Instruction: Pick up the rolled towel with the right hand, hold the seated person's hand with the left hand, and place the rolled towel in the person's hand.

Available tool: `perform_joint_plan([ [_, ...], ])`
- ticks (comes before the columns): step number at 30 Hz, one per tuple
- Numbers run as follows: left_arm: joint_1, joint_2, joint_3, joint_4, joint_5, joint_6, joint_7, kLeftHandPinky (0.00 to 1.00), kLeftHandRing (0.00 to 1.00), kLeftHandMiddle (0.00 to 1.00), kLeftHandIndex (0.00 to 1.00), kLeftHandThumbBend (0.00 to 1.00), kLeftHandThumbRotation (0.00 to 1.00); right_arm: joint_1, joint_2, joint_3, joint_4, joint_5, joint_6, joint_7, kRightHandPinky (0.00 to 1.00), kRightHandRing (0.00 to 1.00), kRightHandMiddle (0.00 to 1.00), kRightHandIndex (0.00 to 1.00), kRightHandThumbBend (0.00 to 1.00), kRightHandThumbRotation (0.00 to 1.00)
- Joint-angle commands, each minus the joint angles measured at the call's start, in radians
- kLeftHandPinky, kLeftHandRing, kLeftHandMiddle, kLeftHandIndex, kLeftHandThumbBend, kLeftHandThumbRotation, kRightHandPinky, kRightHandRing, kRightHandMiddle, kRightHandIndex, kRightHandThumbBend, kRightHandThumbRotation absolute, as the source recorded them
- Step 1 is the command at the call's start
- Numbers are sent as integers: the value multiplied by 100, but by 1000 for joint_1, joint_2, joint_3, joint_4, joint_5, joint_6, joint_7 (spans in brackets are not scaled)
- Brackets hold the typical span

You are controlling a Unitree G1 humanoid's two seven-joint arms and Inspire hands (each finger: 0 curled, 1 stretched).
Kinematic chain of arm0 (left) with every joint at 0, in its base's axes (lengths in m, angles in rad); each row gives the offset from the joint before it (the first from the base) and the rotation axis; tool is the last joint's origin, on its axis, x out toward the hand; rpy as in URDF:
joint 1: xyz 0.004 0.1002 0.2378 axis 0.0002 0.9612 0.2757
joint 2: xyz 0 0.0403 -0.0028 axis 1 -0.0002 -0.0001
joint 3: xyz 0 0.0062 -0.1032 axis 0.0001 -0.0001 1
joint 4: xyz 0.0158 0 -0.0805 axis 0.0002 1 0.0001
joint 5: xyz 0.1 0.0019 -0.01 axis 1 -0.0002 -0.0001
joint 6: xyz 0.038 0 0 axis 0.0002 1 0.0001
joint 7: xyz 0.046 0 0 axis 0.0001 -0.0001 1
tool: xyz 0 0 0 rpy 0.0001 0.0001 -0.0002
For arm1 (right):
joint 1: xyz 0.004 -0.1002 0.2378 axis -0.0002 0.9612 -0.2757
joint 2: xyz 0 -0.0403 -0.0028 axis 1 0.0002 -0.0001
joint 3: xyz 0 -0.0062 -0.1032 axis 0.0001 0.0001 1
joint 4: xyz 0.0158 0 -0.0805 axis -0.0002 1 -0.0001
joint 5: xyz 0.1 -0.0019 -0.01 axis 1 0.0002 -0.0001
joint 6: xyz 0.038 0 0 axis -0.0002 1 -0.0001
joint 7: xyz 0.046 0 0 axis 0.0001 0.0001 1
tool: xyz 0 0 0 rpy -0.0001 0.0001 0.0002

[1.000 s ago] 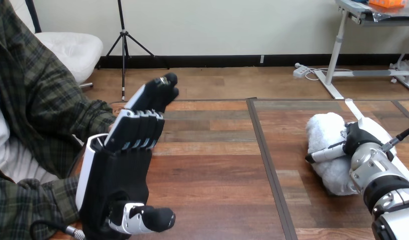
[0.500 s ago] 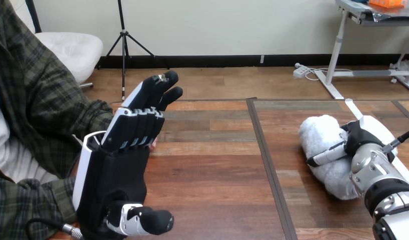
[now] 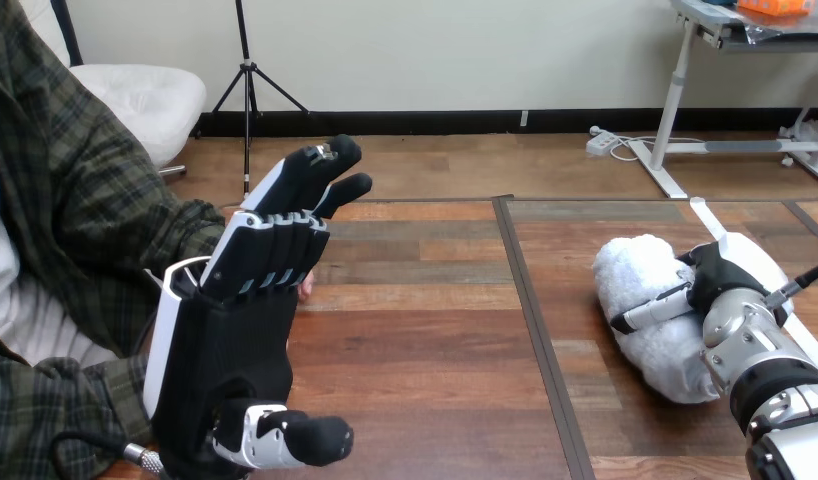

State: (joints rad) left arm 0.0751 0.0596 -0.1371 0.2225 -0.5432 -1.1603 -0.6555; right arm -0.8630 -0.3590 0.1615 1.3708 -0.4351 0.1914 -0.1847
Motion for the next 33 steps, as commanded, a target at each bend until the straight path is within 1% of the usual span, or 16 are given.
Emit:
perform_joint_plan([
  [1, -37, 0, 1, -23, -18, 10, -8, 86, 92, 89, 87, 91, 52, -5, 5, -28, 6, 24, -23, 10, 33, 40, 46, 58, 90, 0],
  [2, -37, -1, 0, -21, -22, 9, -9, 86, 92, 89, 87, 91, 51, -5, 5, -45, 5, 39, -34, 10, 32, 40, 47, 56, 90, 0],
  [5, -33, -1, 0, -22, -24, 11, -11, 87, 92, 90, 87, 90, 50, -5, 4, -79, 2, 72, -58, 9, 30, 36, 43, 52, 90, 0],
  [7, -27, 3, -2, -28, -24, 20, -12, 88, 93, 90, 87, 93, 50, -6, 4, -91, 0, 85, -71, 9, 31, 39, 46, 51, 89, 0],
  [10, -22, 4, 4, -29, -11, 15, -9, 89, 93, 90, 87, 95, 51, -9, 1, -110, -3, 106, -91, 22, 32, 41, 47, 49, 89, 0],
  [11, -21, 2, 6, -28, -9, 12, -8, 89, 93, 90, 87, 96, 51, -11, 0, -123, -5, 120, -99, 28, 32, 41, 47, 49, 89, 0],
  [13, -20, 0, 7, -28, -9, 10, -8, 89, 93, 90, 87, 97, 51, -13, -1, -138, -6, 135, -108, 33, 32, 41, 46, 47, 88, 0],
  [14, -19, -1, 8, -27, -6, 8, -6, 89, 93, 90, 87, 97, 51, -13, -2, -149, -8, 148, -122, 40, 32, 40, 46, 46, 88, 0],
  [15, -19, -1, 10, -26, -3, 7, -5, 89, 93, 90, 87, 97, 52, -13, -2, -156, -10, 156, -131, 45, 36, 45, 48, 44, 87, 0],
  [17, -18, -3, 10, -27, -3, 10, -3, 88, 92, 90, 87, 97, 52, -14, -3, -172, -12, 176, -145, 55, 39, 47, 50, 42, 86, 0],
  [20, -11, -2, 7, -35, -3, 26, 1, 88, 92, 90, 86, 93, 51, -19, -2, -197, -16, 204, -158, 69, 38, 44, 48, 40, 84, 0],
  [22, -3, 3, 5, -44, 1, 37, 3, 89, 92, 90, 87, 93, 53, -22, -2, -208, -18, 218, -165, 75, 37, 42, 47, 40, 82, 0],
  [26, -4, -2, 13, -40, 11, 30, 8, 89, 92, 90, 87, 91, 53, -35, 1, -241, -26, 260, -178, 96, 33, 37, 45, 39, 79, 0],
  [28, 0, -4, 17, -41, 18, 31, 13, 88, 92, 90, 86, 92, 53, -39, 2, -251, -29, 273, -182, 103, 31, 34, 43, 38, 78, 0],
  [31, 2, -3, 22, -34, 31, 17, 14, 87, 92, 90, 87, 94, 53, -42, 4, -272, -36, 301, -204, 120, 29, 31, 41, 37, 77, 0],
  [33, 2, -3, 21, -33, 28, 18, 16, 86, 92, 90, 86, 95, 53, -48, 6, -294, -39, 329, -207, 140, 27, 29, 38, 36, 76, 0],
])
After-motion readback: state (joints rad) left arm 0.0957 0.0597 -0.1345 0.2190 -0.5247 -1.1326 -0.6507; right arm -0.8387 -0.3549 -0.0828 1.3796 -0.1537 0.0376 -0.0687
